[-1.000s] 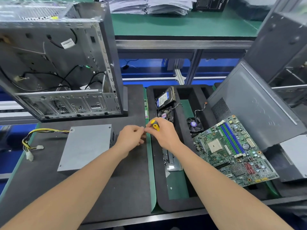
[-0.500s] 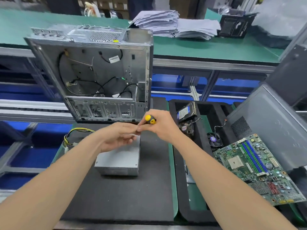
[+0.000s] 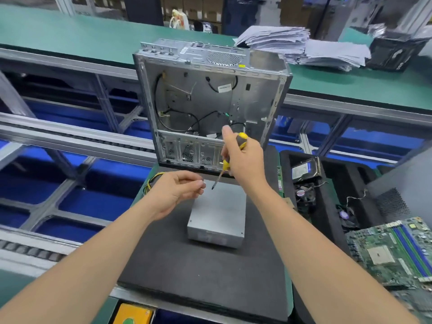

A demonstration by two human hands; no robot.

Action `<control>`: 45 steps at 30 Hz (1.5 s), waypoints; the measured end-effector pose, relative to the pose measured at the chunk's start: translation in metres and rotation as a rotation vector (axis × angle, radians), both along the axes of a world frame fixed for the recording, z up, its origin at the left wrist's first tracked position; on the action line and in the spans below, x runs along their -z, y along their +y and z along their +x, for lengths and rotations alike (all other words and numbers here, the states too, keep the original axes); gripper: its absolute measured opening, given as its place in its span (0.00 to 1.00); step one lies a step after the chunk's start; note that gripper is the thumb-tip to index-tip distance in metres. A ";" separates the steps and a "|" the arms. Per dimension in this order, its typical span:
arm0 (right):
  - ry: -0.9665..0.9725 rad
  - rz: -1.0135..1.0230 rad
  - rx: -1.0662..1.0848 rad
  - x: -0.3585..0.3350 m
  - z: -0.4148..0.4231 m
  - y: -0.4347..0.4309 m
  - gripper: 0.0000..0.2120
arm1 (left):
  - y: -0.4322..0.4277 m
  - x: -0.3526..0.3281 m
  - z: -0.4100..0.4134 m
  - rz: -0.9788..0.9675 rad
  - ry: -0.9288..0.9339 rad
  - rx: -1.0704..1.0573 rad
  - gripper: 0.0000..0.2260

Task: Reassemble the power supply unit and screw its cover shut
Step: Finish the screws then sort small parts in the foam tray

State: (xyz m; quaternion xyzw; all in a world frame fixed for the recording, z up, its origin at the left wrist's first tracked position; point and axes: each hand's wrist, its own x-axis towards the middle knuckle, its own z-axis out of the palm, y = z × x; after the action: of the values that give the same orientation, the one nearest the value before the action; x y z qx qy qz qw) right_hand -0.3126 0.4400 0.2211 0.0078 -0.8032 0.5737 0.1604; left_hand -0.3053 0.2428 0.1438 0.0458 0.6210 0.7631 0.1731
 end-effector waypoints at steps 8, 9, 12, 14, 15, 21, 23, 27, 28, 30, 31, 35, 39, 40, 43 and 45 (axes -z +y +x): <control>-0.034 -0.209 -0.014 -0.003 0.006 -0.019 0.25 | -0.001 0.024 0.009 0.022 0.073 -0.011 0.11; -0.032 -0.208 -0.016 -0.002 0.007 -0.020 0.25 | 0.000 0.024 0.010 0.033 0.078 -0.004 0.11; -0.029 -0.218 -0.014 0.000 0.010 -0.020 0.27 | 0.003 0.027 0.012 0.058 0.081 0.007 0.12; -0.026 -0.215 -0.012 0.000 0.011 -0.018 0.27 | 0.004 0.030 0.012 0.067 0.074 -0.004 0.10; -0.022 -0.208 -0.017 0.000 0.011 -0.017 0.27 | 0.004 0.031 0.012 0.067 0.072 -0.014 0.09; -0.015 -0.173 -0.045 0.004 0.014 -0.017 0.25 | 0.006 0.036 0.014 0.057 0.077 -0.043 0.04; -0.009 -0.160 -0.069 0.005 0.016 -0.018 0.25 | 0.006 0.036 0.016 0.059 0.073 -0.052 0.05; -0.003 -0.174 -0.067 0.007 0.019 -0.020 0.26 | 0.004 0.036 0.021 0.082 0.076 -0.065 0.09; -0.003 -0.180 -0.063 0.007 0.020 -0.021 0.26 | 0.003 0.036 0.023 0.083 0.078 -0.067 0.08; -0.004 -0.191 -0.057 0.008 0.021 -0.022 0.26 | 0.001 0.037 0.025 0.078 0.084 -0.069 0.06; -0.002 -0.193 -0.056 0.008 0.021 -0.022 0.26 | 0.000 0.037 0.026 0.074 0.088 -0.069 0.04; 0.017 -0.192 -0.071 0.010 0.024 -0.026 0.27 | -0.004 0.037 0.030 0.061 0.093 -0.070 0.04; 0.012 -0.203 -0.086 0.011 0.026 -0.026 0.27 | -0.003 0.037 0.034 0.045 0.091 -0.071 0.04; 0.011 -0.205 -0.090 0.012 0.027 -0.026 0.27 | -0.003 0.036 0.035 0.044 0.091 -0.072 0.05; 0.015 -0.208 -0.103 0.014 0.028 -0.025 0.27 | -0.001 0.036 0.039 0.050 0.089 -0.069 0.05; 0.014 -0.214 -0.102 0.015 0.029 -0.024 0.27 | -0.001 0.037 0.041 0.054 0.085 -0.060 0.05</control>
State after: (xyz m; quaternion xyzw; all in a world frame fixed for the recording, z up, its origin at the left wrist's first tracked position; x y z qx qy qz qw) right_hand -0.2836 0.4159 0.2064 0.0354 -0.7349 0.6634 0.1366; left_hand -0.2646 0.2419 0.1072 0.0642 0.6082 0.7817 0.1226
